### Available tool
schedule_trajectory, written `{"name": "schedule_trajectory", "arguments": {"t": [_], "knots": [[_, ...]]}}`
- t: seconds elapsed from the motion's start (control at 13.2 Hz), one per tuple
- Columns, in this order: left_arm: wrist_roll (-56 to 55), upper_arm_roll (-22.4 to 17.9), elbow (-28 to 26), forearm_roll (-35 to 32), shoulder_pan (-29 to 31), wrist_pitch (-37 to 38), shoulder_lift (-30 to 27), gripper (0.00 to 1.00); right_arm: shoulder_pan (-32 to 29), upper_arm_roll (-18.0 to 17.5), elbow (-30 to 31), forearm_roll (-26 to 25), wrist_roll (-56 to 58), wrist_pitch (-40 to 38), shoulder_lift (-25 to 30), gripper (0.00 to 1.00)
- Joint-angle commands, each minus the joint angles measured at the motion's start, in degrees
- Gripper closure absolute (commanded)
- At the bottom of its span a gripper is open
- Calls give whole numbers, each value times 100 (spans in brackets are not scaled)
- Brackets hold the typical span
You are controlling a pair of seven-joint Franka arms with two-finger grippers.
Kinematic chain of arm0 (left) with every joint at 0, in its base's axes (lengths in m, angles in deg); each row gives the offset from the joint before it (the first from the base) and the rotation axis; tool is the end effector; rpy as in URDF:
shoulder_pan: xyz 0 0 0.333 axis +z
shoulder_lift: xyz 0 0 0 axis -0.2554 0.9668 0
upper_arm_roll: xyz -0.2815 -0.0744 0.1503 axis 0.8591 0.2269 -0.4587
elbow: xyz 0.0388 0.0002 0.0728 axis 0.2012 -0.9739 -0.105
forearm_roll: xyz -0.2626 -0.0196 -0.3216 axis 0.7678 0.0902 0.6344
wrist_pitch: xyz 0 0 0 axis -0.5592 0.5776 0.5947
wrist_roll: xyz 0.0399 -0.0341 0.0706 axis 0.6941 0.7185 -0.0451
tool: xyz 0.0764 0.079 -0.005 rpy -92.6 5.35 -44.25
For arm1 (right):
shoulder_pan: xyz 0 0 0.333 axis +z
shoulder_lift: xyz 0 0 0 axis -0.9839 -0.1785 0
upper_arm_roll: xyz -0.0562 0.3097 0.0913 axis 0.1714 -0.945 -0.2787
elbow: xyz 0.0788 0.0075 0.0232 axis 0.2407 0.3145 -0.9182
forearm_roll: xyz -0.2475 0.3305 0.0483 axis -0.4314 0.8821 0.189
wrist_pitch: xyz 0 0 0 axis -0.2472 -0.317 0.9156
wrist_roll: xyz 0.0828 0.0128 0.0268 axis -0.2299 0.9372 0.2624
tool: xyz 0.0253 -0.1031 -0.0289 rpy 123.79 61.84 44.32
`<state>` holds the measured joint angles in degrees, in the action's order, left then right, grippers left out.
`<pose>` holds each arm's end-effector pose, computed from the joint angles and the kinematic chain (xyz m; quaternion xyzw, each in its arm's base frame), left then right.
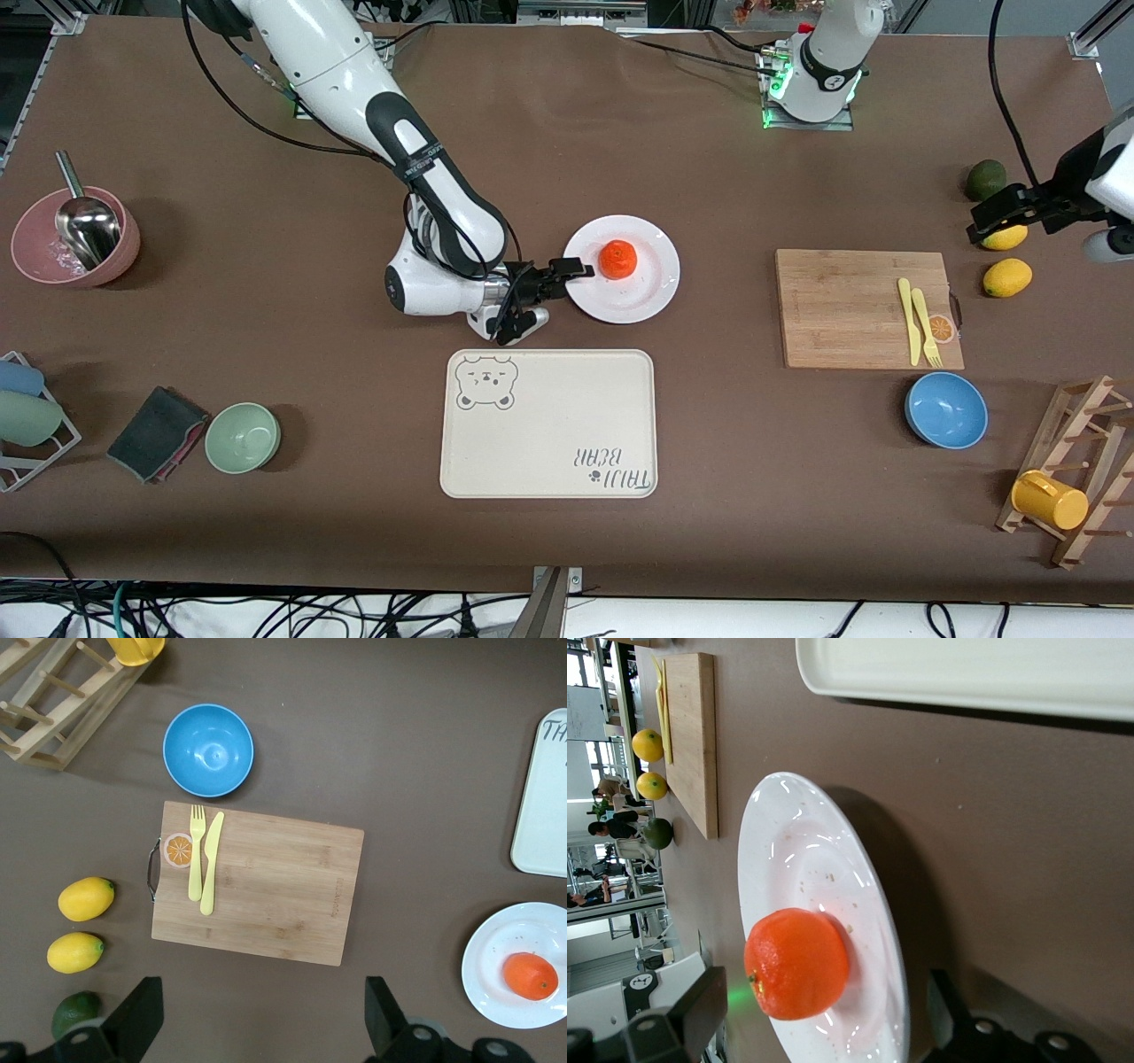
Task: Place orange and plate with both arms
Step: 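Close the right gripper on the white plate rim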
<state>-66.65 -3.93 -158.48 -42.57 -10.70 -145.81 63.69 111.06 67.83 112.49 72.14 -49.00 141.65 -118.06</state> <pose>0.5829 0.0130 0.6119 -0.9967 -0.0791 0.0163 0.0013 0.5424 0.4302 0.1396 -0.8837 -0.1232 0.0922 0.4420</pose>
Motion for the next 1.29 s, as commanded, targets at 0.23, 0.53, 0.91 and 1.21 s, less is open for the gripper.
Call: {"name": "schedule_trajectory", "arguments": {"t": [0.23,0.53,0.91,1.21], "knots": [[141,-5,410,131,100,146,120,0,125,4,-30,-26,97,26,-172,0],[123,30,410,123,74,146,129,0,161,4,-73,18,97,26,-400,9],[97,30,410,114,83,138,129,0,126,4,-161,-26,106,-26,-427,70],[88,48,401,114,39,138,129,0,91,12,-205,-26,238,-158,-454,100]]}}
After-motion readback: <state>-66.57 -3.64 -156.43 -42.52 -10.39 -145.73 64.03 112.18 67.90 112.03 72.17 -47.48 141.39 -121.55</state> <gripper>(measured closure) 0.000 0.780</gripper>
